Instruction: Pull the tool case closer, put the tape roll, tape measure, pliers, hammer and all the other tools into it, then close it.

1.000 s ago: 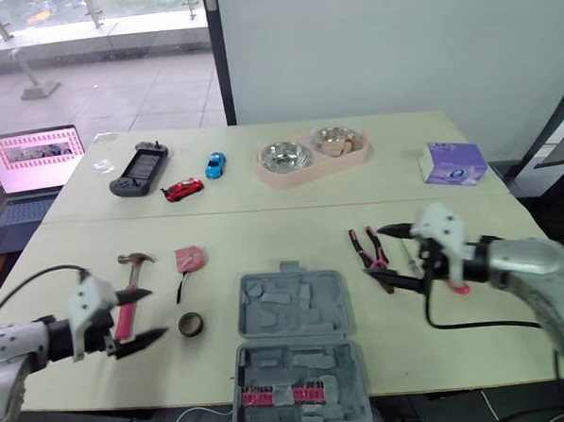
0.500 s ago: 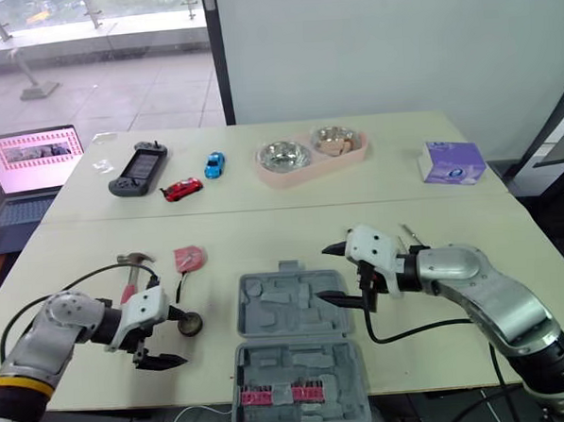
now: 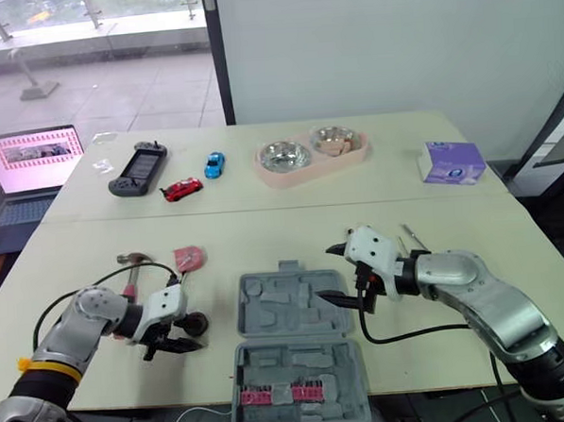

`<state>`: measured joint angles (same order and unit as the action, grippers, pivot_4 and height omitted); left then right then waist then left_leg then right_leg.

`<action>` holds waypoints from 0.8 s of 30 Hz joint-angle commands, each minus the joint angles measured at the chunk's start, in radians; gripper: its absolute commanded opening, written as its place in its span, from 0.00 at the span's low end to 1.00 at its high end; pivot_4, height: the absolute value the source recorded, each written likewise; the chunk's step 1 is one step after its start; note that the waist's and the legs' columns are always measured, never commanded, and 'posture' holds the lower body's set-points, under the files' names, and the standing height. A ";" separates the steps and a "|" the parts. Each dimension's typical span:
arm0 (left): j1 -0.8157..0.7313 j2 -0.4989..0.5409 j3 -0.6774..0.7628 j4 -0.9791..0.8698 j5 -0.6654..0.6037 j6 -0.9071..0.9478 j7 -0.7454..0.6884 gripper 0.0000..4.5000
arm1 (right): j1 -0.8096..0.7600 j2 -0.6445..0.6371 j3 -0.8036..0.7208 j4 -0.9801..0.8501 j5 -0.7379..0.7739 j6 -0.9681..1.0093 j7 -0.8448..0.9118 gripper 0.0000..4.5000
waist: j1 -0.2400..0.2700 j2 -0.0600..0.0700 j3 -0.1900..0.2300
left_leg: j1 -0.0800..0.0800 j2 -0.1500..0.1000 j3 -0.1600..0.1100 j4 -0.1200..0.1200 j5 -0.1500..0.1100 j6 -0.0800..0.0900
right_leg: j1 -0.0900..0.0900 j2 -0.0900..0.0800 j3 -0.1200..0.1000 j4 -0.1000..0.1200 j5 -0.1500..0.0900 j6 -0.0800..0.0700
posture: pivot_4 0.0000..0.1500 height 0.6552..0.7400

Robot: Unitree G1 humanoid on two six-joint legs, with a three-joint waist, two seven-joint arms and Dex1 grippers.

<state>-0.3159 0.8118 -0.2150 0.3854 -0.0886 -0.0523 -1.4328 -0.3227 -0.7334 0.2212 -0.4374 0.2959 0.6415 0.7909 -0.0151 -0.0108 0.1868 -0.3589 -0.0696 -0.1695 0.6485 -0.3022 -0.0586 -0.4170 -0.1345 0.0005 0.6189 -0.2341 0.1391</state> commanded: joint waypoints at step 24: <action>-0.345 -0.092 -0.007 0.083 -0.020 -0.025 -0.062 0.00 | 0.013 0.031 -0.018 -0.024 -0.067 -0.025 -0.053 1.00 | -0.002 -0.001 0.000 | -0.001 -0.001 -0.001 0.000 0.001 -0.001 | 0.000 0.000 0.000 0.000 0.000 0.000 | 1.00 0.95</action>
<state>-0.6472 0.7297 -0.2042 0.4297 -0.1173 -0.0449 -1.4816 -0.2998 -0.7128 0.2222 -0.4378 0.2353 0.6265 0.7481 -0.0172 -0.0117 0.1868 -0.3595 -0.0702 -0.1701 0.6489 -0.3014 -0.0598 -0.4168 -0.1343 0.0004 0.6193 -0.2339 0.1395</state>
